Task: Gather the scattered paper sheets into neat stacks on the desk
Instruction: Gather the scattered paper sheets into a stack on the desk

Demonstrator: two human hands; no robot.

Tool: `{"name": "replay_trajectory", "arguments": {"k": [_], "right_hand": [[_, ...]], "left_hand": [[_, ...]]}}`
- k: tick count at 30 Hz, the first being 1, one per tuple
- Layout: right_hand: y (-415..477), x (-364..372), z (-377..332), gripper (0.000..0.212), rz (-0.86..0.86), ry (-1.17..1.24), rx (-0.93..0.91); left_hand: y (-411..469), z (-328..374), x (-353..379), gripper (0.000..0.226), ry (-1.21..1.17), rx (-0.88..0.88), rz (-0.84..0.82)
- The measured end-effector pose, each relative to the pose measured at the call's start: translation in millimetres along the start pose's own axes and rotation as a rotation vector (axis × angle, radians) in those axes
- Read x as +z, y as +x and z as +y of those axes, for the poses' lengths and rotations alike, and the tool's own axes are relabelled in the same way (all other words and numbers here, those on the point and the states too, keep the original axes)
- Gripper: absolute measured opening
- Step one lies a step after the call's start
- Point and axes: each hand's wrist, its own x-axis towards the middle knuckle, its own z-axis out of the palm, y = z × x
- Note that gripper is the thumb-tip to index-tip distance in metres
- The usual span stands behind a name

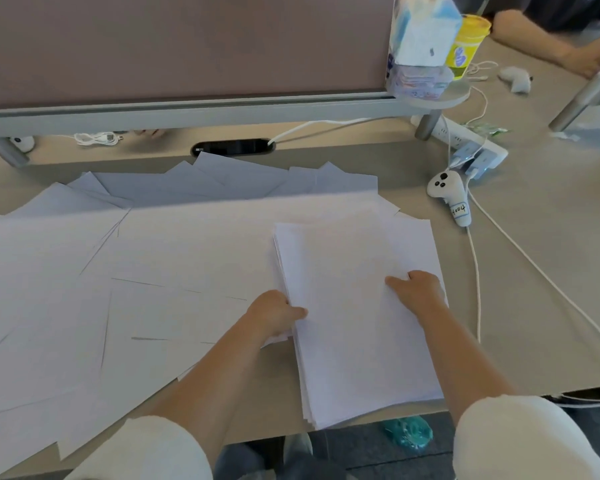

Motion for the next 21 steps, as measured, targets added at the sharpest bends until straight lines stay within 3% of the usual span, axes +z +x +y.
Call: {"name": "replay_trajectory", "arguments": {"k": [3,13,15,18,21], "right_hand": [[-0.8,0.5,4.5,0.033,0.002,0.027,-0.006],[-2.7,-5.1,11.3,0.038,-0.081,0.146,0.036],[-3.6,-6.1,14.4,0.033,-0.121,0.214,0.056],[-10.6,-10.1,14.1,0.017,-0.188,0.315,0.033],[-17.6,-17.0,8.0,0.013,-0.23,0.377,-0.069]], "left_hand": [[1.3,1.3,3.2,0.032,0.152,0.015,0.08],[-0.3,-3.7,5.8,0.022,0.14,0.057,0.094],[0.9,-3.9,5.9,0.026,0.161,0.072,0.116],[1.4,0.0,10.1,0.013,0.076,0.071,0.097],[2.9,1.5,12.0,0.023,0.024,0.031,0.068]]}}
